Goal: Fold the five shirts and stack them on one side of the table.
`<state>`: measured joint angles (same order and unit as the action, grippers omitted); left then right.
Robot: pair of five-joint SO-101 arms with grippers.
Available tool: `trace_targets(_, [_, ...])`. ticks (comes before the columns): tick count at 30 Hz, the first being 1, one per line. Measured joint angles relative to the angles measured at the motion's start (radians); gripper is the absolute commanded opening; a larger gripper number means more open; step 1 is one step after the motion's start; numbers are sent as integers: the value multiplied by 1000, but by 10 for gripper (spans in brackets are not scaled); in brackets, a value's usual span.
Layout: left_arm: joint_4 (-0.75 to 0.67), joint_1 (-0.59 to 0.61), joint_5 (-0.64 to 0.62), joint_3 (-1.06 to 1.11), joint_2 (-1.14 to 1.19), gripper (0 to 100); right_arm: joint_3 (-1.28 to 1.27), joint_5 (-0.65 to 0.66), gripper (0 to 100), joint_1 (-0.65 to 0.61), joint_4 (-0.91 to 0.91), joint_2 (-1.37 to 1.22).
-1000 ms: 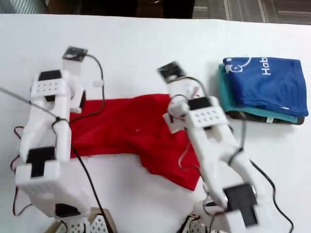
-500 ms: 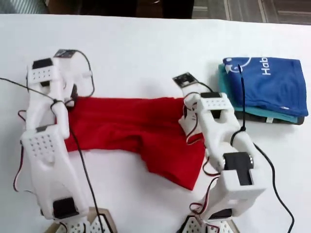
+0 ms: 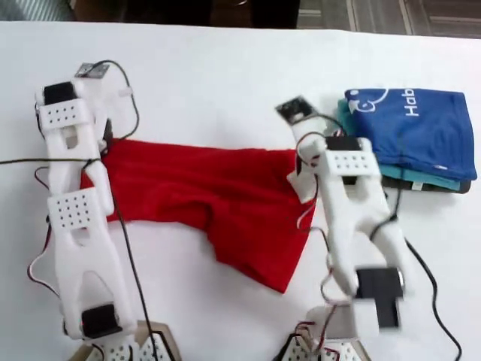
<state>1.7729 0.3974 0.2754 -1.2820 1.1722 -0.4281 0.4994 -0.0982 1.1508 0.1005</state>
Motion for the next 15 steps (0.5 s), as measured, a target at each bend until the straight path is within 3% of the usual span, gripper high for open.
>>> trace_targets(8, [0,3,25,430,-394,27,-41,0,170,-170,190,298])
trace_targets(12, [-34,17,81,769,-628,27,-144,0,149,-295,206,358])
trace_targets(15, [-158,41,121,1057,-783,26,-239,0,148,-362,186,370])
